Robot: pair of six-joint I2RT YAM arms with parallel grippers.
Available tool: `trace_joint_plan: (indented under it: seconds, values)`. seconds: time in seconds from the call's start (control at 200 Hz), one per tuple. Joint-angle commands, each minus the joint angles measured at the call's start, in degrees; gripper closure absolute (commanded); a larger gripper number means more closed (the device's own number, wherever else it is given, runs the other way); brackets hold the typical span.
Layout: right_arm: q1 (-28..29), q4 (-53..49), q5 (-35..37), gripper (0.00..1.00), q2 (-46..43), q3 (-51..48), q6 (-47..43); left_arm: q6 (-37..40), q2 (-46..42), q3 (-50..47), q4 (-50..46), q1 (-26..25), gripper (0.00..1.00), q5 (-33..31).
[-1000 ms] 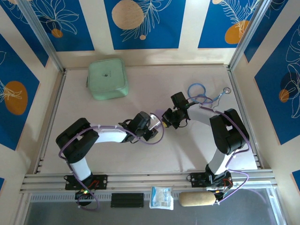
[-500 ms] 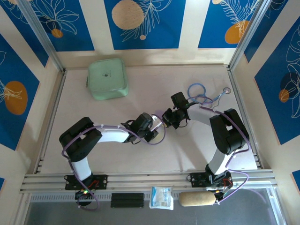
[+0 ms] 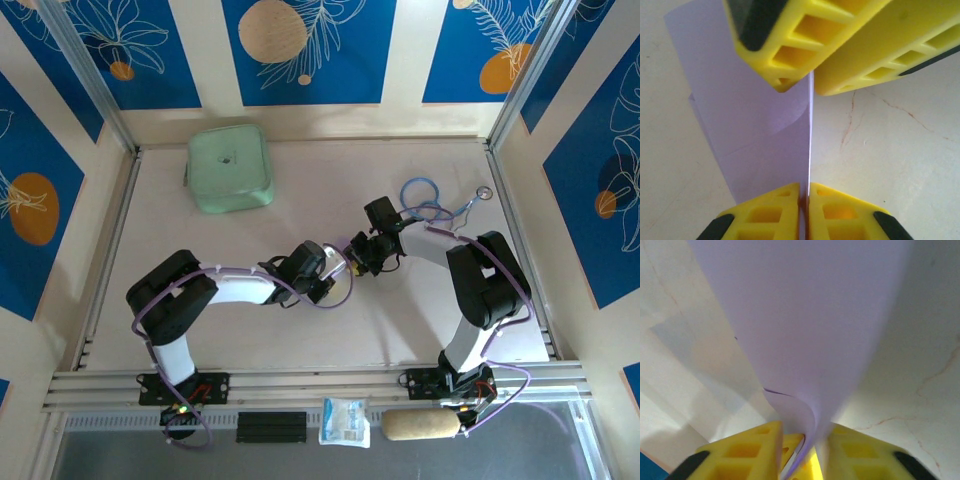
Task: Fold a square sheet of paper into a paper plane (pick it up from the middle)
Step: Fold the wing for the fifth time at the center of the table.
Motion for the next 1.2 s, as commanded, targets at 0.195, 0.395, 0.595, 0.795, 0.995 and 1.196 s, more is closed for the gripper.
trace_joint_plan:
  seconds: [0.195,0.395,0.595,0.795,0.995,1.196]
  values:
    - [-0.96,-5.23,-1.12,0.58,0.43,2.15,-2.84,-1.55,-1.03,0.48,-0.31,0.75,0.92,6.2]
    - [-0.57,-6.04,-1.61,0.57,2.2,2.15,-2.58,-0.43,-1.19,-0.08,1.18,0.92,0.91,6.33]
    - [-0.37,-6.63,-2.46,0.61,3.51,2.55,-2.67,0.99,-1.22,-0.28,1.62,0.94,0.91,5.9]
    - [-0.52,-6.49,-3.03,0.78,3.45,2.59,-2.33,1.72,-1.12,-0.52,1.38,0.94,0.86,5.47]
    - [-0.67,-6.3,-3.02,0.89,2.82,2.33,-1.98,3.12,-0.53,-0.72,0.93,0.95,0.76,4.78]
    - [-0.87,-6.27,-3.27,0.92,2.78,2.33,-1.89,4.84,-0.11,-0.55,0.32,0.94,0.68,4.24]
